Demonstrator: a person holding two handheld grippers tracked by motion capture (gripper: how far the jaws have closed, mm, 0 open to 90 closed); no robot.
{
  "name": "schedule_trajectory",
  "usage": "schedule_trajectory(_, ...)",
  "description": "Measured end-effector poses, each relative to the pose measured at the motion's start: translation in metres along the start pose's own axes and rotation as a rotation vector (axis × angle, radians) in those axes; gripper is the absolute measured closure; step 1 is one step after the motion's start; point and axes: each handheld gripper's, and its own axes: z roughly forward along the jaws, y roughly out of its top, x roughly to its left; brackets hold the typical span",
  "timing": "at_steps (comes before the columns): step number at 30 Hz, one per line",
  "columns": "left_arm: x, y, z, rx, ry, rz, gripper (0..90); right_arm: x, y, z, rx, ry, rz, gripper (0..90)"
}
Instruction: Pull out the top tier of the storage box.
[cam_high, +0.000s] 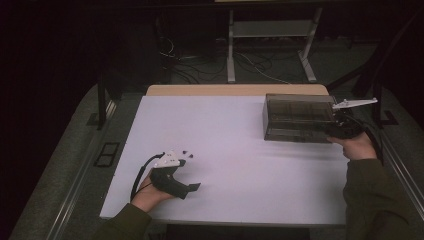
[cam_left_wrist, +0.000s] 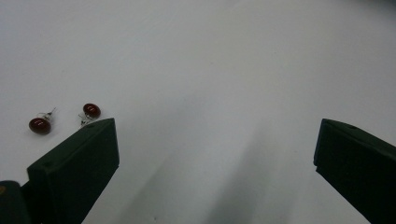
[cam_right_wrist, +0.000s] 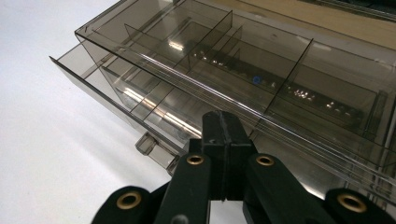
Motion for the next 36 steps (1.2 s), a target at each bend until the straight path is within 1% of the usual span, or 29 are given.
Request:
schedule_trajectory(12, 0.0001, -0.0002, -0.0001, 0.0, -0.001, 0.0, 0.0, -0.0015, -0.0026, 0.002, 0.016, -0.008, -0.006, 88.9)
schedule_trajectory(28, -0.0002, -0.0004, 0.0, 0.002, -0.002, 0.001, 0.0, -0.0009, -0.0046, 0.0027, 0.022, 0.008, -0.007, 89.0)
schedule_trajectory(31, -0.0002, -0.0002, -0.0001, 0.006, -0.003, 0.006, 0.0, 0.0006, -0.0048, 0.0044, 0.033, 0.011, -0.007, 88.9)
schedule_trajectory(36, -0.0003, -0.0003, -0.0006, 0.002, -0.002, 0.001, 0.0, 0.0015, -0.0063, 0.0061, 0.047, 0.015, -0.012, 88.9)
